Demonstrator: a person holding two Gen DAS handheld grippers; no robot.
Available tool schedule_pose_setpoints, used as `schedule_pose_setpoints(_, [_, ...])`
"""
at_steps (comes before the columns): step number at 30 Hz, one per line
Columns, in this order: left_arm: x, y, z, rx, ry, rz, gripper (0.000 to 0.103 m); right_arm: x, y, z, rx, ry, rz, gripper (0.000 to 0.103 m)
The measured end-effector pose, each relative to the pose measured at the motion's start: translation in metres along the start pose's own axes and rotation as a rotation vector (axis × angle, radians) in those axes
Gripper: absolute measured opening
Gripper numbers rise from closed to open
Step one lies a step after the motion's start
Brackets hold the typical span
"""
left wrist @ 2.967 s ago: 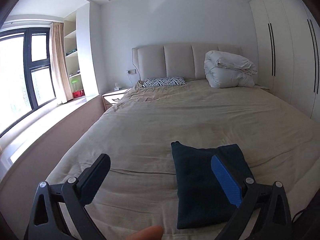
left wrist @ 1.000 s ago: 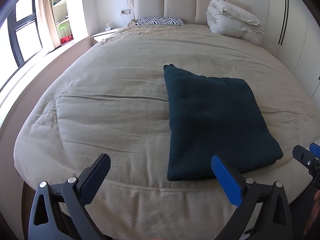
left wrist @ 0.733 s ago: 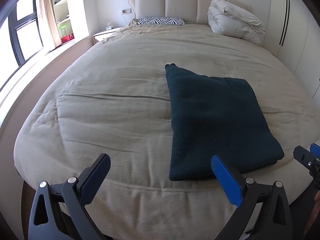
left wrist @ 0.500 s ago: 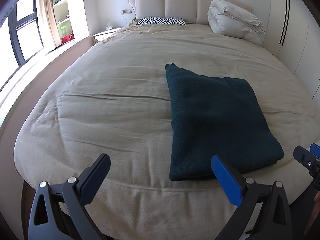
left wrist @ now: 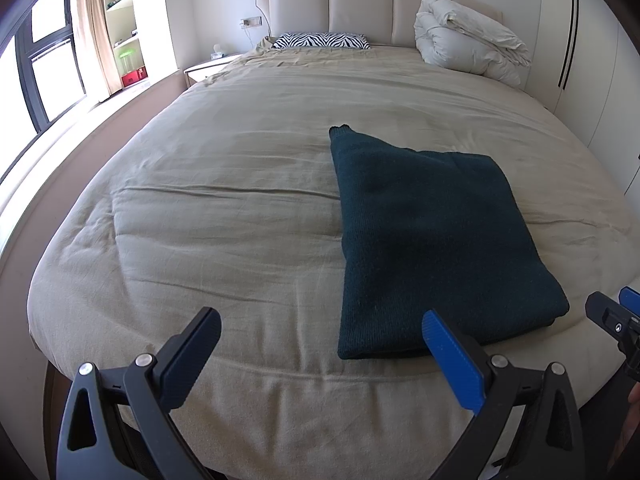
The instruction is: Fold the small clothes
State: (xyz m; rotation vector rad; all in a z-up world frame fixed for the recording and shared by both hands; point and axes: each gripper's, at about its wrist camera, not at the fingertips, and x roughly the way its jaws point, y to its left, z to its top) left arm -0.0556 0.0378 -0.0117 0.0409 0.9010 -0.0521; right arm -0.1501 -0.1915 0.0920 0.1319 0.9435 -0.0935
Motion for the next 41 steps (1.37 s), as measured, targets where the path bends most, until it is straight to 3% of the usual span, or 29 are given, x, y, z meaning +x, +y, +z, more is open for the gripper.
schedule_pose_setpoints(41, [0.0049,0.0009,-0.0026,-0.001,0.015,-0.012,0.103,0.0024,-0.0033,-0.004,0.007,0.009,0.003,0.103])
